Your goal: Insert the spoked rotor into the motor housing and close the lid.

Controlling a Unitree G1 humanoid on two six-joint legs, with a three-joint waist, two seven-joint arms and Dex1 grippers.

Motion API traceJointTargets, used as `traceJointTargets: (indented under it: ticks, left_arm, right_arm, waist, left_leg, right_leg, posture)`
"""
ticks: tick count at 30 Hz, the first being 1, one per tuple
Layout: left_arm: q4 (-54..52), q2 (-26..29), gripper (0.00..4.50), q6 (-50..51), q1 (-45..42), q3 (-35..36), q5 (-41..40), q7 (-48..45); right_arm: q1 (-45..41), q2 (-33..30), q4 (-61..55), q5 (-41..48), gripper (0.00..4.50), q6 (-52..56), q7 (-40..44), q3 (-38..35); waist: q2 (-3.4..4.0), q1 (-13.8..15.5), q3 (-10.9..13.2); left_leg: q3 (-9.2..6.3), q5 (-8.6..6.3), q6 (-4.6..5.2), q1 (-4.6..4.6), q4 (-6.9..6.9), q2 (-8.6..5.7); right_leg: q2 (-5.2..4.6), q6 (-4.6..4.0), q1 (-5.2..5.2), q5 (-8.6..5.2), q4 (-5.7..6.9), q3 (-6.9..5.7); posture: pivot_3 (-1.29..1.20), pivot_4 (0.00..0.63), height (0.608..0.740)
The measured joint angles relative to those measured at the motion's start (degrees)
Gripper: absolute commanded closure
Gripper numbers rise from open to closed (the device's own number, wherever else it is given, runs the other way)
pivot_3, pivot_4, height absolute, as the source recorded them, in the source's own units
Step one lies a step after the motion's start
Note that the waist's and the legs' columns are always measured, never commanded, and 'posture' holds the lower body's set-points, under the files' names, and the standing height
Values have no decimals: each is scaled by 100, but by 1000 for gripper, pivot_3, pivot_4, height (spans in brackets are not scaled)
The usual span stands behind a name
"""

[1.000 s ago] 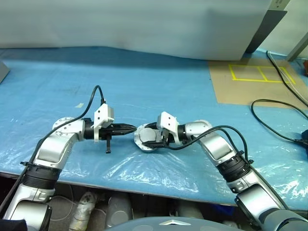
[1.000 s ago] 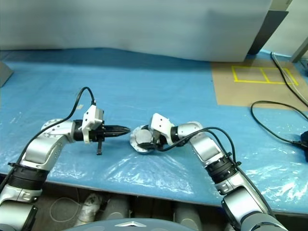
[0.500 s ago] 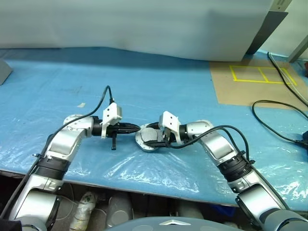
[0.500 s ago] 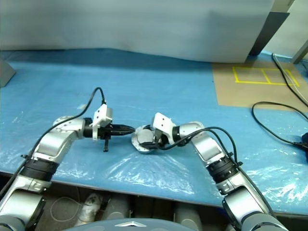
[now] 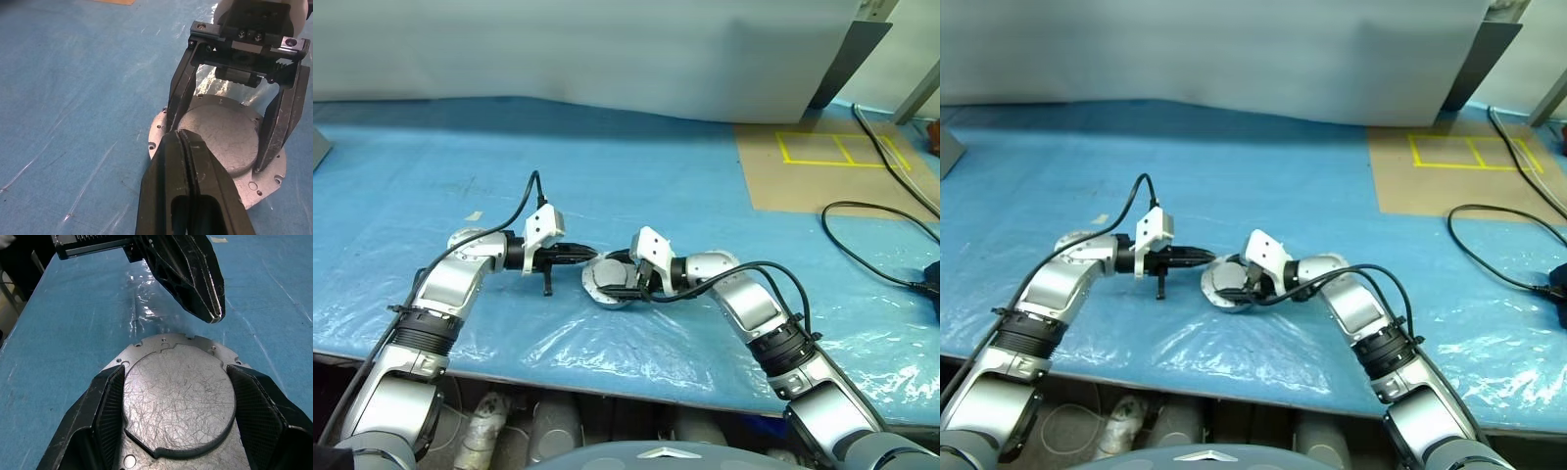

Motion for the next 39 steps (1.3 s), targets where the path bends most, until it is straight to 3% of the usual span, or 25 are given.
traceJointTargets:
  ticks: [23, 39]
  left_arm:
    - [-218, 59, 4500, 47, 105, 0, 49, -32]
    - [-231, 48, 4500, 43, 156, 0, 53, 28]
  right_arm:
    - [-135, -265, 176, 242, 1548, -66, 539, -72]
    - [109, -160, 170, -2, 1548, -578, -146, 178]
  waist:
    - [1, 24, -7]
    - [-11, 7, -74]
  left_leg:
    - [19, 0, 1, 13, -87, -3]
    - [21, -14, 23, 64, -135, -4]
  right_leg:
    - [-5, 2, 10, -1, -85, 8]
    - [-5, 42, 32, -23, -88, 13]
  posture:
    - [0, 150, 740]
    - [0, 150, 740]
